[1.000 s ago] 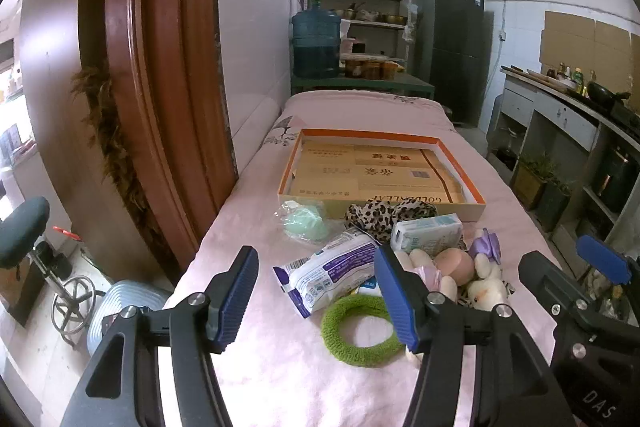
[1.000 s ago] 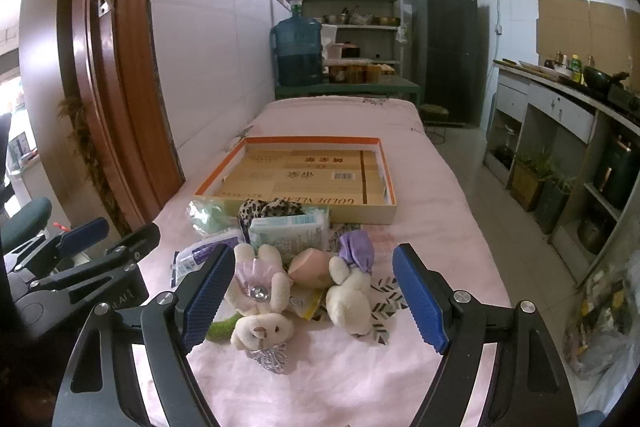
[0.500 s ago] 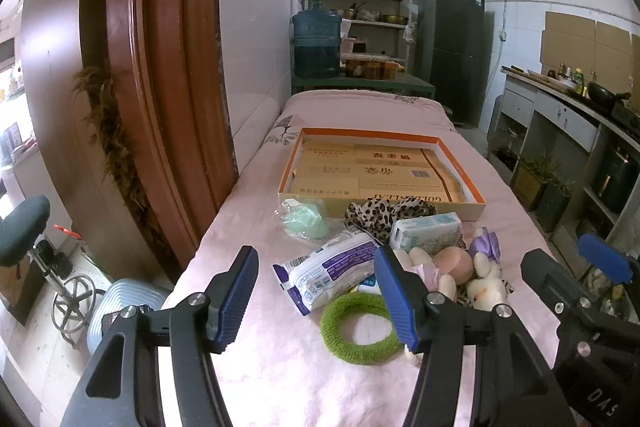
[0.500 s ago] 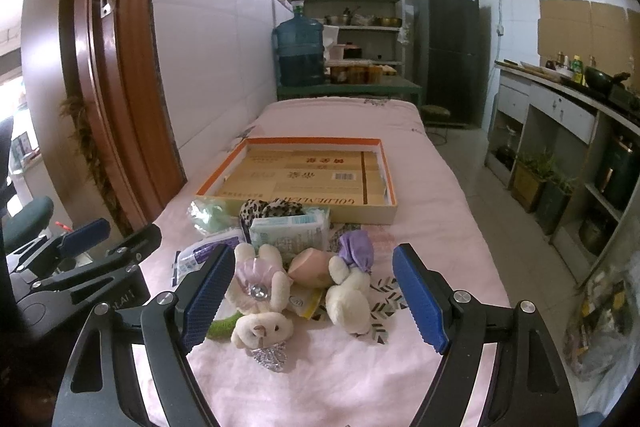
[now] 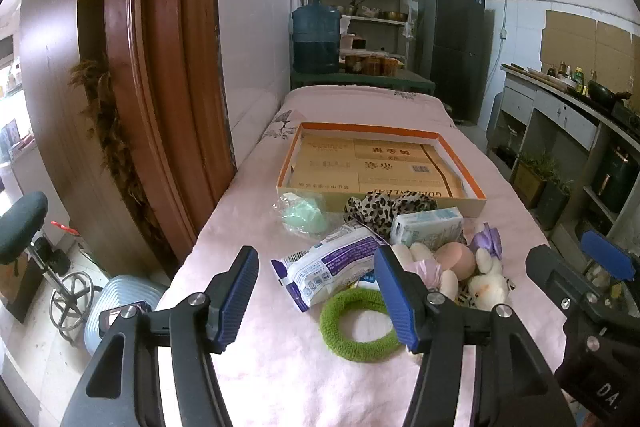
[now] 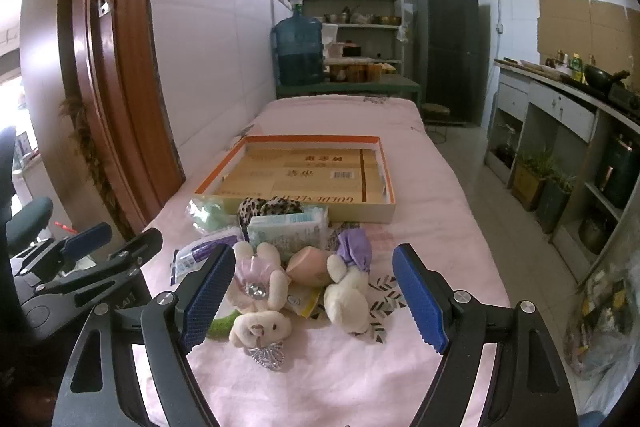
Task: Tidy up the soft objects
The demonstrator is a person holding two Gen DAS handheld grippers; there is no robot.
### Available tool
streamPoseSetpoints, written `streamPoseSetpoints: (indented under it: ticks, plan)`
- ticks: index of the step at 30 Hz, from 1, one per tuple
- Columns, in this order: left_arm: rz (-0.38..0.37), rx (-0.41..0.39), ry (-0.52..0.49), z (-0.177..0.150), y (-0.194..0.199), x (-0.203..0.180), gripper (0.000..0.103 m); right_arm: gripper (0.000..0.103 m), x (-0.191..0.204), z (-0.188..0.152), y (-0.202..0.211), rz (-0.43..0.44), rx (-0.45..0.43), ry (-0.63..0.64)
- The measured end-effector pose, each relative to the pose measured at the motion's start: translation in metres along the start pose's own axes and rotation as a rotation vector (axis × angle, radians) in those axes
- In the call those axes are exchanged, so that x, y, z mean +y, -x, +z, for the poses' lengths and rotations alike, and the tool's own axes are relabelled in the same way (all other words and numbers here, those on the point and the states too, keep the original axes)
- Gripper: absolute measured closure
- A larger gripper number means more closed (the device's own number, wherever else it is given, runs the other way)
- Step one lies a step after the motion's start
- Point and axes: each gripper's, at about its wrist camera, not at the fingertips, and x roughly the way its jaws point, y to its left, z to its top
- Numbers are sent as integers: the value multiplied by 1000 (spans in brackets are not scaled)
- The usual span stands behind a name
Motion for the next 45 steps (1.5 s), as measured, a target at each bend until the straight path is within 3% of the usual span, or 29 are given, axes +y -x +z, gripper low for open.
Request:
streamPoseSetpoints:
  ticks: [30, 41, 45]
  plan:
    - [-32, 44, 47, -11, -14, 15, 43, 21, -14, -8, -2, -20, 33, -4]
    - [-105, 129, 46, -33, -39, 10, 43, 21, -31, -19, -20, -42, 83, -42]
    - [-123, 184, 49, -42, -54, 7, 47, 21, -38, -23, -29, -44, 100, -49]
